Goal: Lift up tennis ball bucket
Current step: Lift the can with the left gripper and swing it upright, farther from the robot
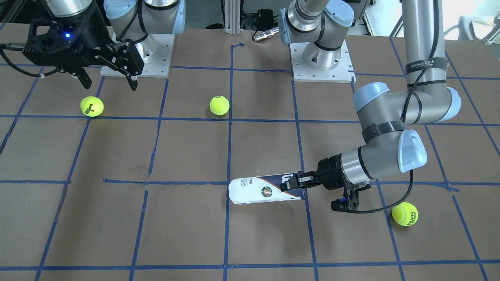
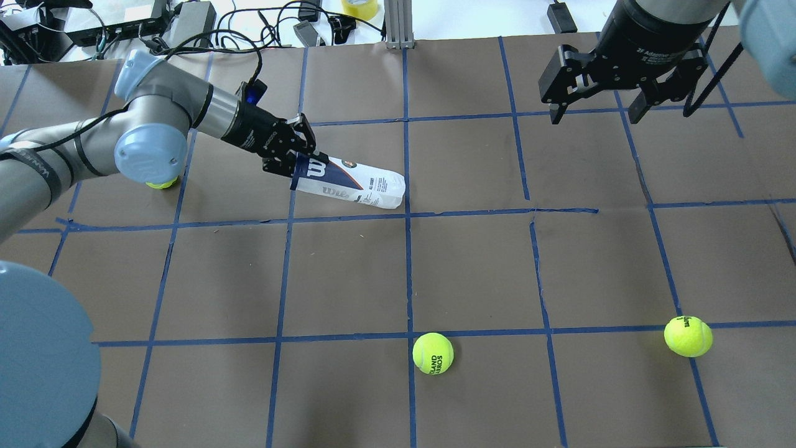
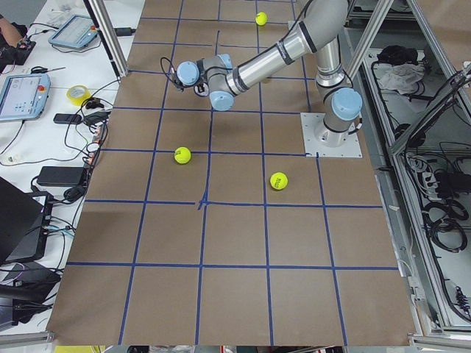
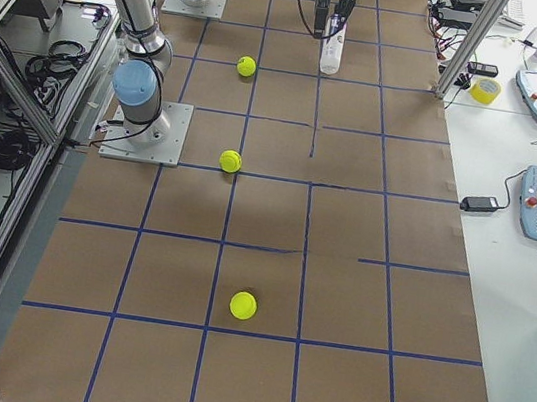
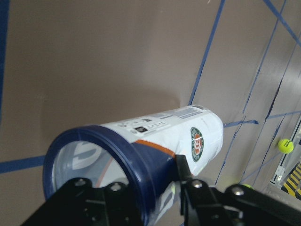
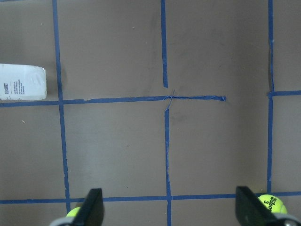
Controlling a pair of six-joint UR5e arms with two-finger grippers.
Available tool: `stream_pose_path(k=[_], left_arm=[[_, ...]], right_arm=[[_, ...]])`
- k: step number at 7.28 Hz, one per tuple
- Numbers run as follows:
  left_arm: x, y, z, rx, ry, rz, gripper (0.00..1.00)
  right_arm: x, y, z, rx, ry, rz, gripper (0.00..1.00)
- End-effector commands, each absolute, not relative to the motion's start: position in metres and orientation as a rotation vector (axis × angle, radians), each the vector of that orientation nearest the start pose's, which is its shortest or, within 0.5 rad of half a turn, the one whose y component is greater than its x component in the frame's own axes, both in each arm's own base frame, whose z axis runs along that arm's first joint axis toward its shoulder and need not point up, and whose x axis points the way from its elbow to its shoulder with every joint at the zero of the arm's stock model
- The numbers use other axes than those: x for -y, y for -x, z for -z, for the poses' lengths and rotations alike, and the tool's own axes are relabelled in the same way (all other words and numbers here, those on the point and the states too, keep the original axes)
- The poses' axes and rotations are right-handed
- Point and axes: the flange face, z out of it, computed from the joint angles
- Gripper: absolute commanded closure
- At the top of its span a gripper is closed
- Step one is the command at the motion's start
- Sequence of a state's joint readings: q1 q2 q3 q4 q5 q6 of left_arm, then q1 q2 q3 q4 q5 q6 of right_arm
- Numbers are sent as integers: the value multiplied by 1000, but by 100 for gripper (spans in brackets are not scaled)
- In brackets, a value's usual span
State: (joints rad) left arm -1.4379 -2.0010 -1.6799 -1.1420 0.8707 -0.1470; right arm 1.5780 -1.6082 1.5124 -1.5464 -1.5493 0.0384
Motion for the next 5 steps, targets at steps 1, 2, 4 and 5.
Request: stream_pose_path(k=[1, 2, 4, 5], left_arm=[[653, 127, -330, 2538, -391, -3, 100], [658, 125, -352, 2557, -384, -60, 100], [669, 134, -382, 2755, -349, -185, 100], [669, 151, -386, 2905, -297, -239, 100]], right_arm=[[480, -139, -532, -3116, -47, 109, 0], [480, -139, -532, -3116, -44, 109, 0], [480, -139, -532, -3118, -44, 109, 0], [480, -139, -532, -3118, -44, 109, 0]])
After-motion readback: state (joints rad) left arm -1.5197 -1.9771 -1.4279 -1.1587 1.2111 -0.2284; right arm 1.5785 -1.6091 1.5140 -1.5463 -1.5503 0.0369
